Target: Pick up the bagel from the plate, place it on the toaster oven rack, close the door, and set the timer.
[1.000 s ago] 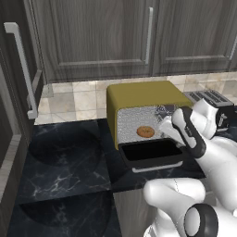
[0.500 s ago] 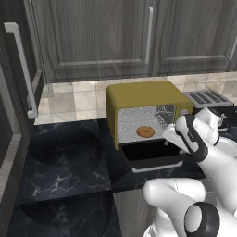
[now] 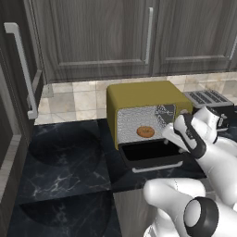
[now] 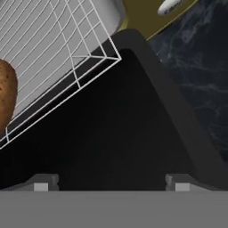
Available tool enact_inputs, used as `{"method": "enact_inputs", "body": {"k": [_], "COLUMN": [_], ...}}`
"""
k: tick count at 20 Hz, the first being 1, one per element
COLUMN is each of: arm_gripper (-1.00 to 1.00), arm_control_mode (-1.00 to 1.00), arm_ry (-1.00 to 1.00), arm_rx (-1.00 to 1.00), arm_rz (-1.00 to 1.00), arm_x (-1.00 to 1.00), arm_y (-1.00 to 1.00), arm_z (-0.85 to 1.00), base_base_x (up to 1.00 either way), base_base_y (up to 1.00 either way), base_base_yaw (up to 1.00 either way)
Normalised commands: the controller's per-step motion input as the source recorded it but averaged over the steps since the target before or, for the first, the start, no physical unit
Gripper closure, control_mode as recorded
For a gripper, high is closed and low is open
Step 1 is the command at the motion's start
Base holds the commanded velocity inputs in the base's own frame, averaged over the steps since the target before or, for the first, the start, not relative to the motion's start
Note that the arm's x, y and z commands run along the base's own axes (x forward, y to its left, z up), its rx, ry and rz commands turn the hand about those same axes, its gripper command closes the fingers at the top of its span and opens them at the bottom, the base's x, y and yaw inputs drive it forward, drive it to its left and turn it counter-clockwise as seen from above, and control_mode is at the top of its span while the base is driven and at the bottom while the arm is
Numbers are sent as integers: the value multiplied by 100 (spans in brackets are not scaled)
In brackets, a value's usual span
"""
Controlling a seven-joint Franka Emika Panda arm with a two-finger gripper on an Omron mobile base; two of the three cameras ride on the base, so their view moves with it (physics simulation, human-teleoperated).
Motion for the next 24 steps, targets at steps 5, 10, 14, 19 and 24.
{"method": "enact_inputs", "body": {"k": [5, 10, 14, 19, 24], "arm_gripper": [-100, -100, -100, -100, -100], "arm_control_mode": [-100, -100, -100, -100, -100], "arm_ry": [2, 2, 1, 0, 0], "arm_rx": [0, 0, 0, 0, 0], "arm_rz": [0, 0, 0, 0, 0], "arm_x": [19, 14, 4, 0, 0], "arm_y": [0, 0, 1, 15, 33], "arm_z": [-16, -18, -25, -33, -29], "base_base_x": [0, 0, 0, 0, 0], "base_base_y": [0, 0, 0, 0, 0], "base_base_yaw": [0, 0, 0, 0, 0]}}
